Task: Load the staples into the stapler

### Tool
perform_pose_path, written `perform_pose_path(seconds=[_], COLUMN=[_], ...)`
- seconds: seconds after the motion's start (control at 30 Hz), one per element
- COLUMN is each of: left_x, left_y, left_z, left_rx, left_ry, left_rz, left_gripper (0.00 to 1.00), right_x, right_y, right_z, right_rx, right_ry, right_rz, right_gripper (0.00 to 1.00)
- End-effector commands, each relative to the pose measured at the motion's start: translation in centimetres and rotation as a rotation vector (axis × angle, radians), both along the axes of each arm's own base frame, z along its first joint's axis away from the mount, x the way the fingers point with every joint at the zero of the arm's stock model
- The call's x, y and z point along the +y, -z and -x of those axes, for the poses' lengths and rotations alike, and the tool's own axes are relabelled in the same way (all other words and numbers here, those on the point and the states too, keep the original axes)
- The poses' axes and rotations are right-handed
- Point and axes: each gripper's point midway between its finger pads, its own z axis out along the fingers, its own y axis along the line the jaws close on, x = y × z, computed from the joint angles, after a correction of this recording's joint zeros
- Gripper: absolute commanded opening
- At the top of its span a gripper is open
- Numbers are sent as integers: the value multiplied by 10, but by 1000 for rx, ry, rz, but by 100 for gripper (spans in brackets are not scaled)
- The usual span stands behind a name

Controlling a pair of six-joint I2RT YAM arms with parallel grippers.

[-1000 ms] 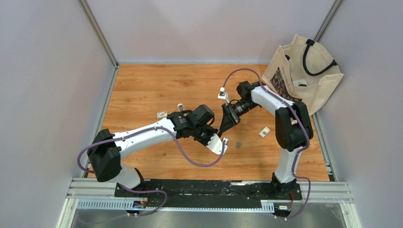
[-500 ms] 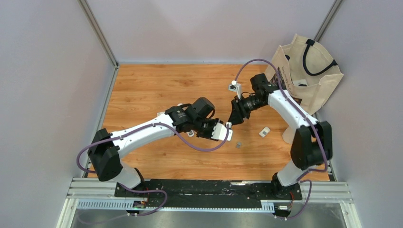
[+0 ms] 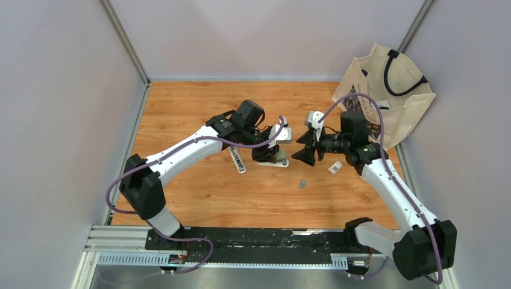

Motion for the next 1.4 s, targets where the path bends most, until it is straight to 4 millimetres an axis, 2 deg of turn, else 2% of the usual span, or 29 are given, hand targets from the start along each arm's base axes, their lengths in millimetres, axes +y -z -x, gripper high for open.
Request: perform_pose_path(seconds=[0.0,0.2,0.27,0.43,0.6,0.8,0.93,1.37], left_x=[-23,-29,-30,-30,-30,-30,-30,-26], left_y=[-32,-42,-43,-37,-35,-40,-43,-46], left_z=[14,17,18,17,13,14,14,7], left_rx=[71,98,112,118,112,123,132,138], left_ry=[60,74,74,69,51,48,45,23], left_rz=[125,165,171,160,152,166,177,189], left_gripper=[0,0,0,0,0,0,0,0], right_x=[17,29,30,28,31,39,41,37], right_y=[-14,5,7,3,2,22,28,40], right_z=[-12,-7,2,9,21,15,12,22], right_rx=[-44,-8,-23,-59,-12,6,2,9], right_ry=[-71,-155,-191,-205,-248,-228,-215,-248], right_rz=[-52,-49,-57,-57,-82,-26,-5,36], right_gripper=[64,66,69,71,72,73,73,68])
